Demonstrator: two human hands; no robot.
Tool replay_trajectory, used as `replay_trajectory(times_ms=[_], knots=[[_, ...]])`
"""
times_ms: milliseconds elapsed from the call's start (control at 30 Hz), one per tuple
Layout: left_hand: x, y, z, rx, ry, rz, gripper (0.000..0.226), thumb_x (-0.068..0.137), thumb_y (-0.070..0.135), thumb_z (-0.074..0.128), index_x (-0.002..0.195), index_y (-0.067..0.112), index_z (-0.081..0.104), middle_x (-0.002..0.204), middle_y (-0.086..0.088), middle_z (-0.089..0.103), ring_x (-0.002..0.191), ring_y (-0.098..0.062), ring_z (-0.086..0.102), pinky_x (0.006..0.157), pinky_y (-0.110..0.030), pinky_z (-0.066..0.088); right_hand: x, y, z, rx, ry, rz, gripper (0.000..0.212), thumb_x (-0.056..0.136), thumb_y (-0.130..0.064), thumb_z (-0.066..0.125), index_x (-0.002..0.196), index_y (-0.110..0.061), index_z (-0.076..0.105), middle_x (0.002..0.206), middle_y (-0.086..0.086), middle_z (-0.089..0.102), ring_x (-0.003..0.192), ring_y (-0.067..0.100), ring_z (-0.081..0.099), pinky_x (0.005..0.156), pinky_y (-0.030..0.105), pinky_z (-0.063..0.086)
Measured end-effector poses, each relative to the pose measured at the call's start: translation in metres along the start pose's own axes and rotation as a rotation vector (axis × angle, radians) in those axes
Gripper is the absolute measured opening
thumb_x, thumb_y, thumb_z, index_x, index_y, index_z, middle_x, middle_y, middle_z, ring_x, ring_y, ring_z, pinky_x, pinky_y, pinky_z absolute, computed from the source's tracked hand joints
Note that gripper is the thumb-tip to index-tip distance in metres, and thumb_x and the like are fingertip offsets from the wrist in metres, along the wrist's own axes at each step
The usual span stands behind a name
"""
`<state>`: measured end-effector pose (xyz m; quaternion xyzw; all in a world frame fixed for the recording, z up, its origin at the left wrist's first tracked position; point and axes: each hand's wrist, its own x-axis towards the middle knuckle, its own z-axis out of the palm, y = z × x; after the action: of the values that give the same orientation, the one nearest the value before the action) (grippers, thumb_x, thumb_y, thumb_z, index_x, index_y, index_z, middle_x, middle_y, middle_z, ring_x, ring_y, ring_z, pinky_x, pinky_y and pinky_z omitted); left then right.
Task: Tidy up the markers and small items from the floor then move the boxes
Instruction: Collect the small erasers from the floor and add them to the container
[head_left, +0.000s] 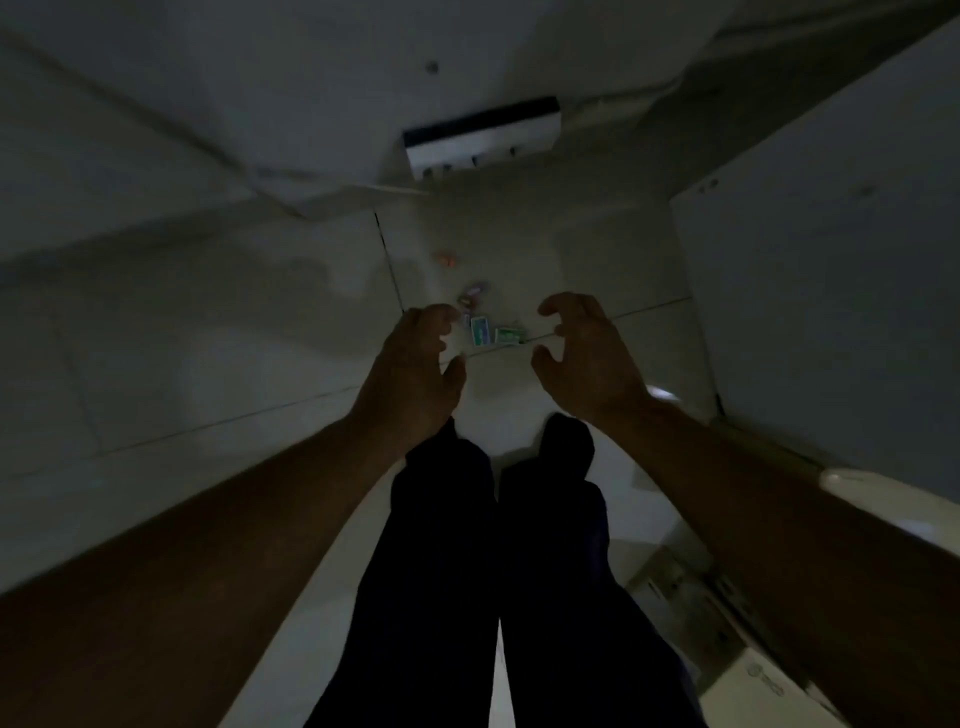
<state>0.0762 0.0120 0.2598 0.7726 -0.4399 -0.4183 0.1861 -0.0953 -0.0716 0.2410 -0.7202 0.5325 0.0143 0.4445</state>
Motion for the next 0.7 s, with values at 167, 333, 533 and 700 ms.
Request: replay_trajectory(times_ms=[167, 333, 533, 700], knots=[[0.044, -0.076, 0.065, 0.08, -0.054, 0.004, 0.046, 0.086, 0.009, 0.065, 0.129, 0.009, 0.049, 0.124, -0.013, 0.049, 0.097, -0.013, 0.049, 0.079, -0.023, 0.039, 0.053, 0.079, 0.073, -0.093, -0.105, -0.003, 0.049, 0.086, -0.008, 0.062, 0.132, -0.008, 0.047, 0.134, 0.013, 0.046, 0.121, 0.027, 0.048, 0.099, 0.033, 0.042], [0.079, -0.137, 0.126, 0.155, -0.099, -0.005, 0.052, 0.086, 0.017, 0.066, 0.133, 0.01, 0.045, 0.131, -0.012, 0.042, 0.111, -0.022, 0.051, 0.084, -0.023, 0.039, 0.088, 0.153, 0.139, -0.242, -0.233, -0.005, 0.061, 0.092, -0.016, 0.056, 0.147, -0.012, 0.029, 0.15, 0.012, 0.033, 0.135, 0.029, 0.033, 0.11, 0.038, 0.031], [0.112, -0.171, 0.16, 0.168, -0.011, -0.063, 0.042, 0.091, 0.011, 0.058, 0.131, 0.007, 0.046, 0.135, -0.015, 0.038, 0.103, -0.02, 0.055, 0.074, -0.012, 0.035, 0.117, 0.185, 0.178, -0.47, -0.117, -0.166, 0.064, 0.091, -0.031, 0.056, 0.146, -0.012, 0.03, 0.145, 0.012, 0.039, 0.131, 0.033, 0.036, 0.101, 0.046, 0.04], [0.14, -0.182, 0.153, 0.169, 0.05, -0.073, 0.039, 0.091, 0.009, 0.055, 0.129, 0.007, 0.045, 0.134, -0.015, 0.038, 0.104, -0.024, 0.055, 0.078, -0.02, 0.04, 0.134, 0.187, 0.182, -0.425, -0.004, -0.18, 0.05, 0.089, -0.024, 0.058, 0.135, -0.007, 0.046, 0.125, 0.019, 0.051, 0.115, 0.038, 0.047, 0.086, 0.047, 0.048]])
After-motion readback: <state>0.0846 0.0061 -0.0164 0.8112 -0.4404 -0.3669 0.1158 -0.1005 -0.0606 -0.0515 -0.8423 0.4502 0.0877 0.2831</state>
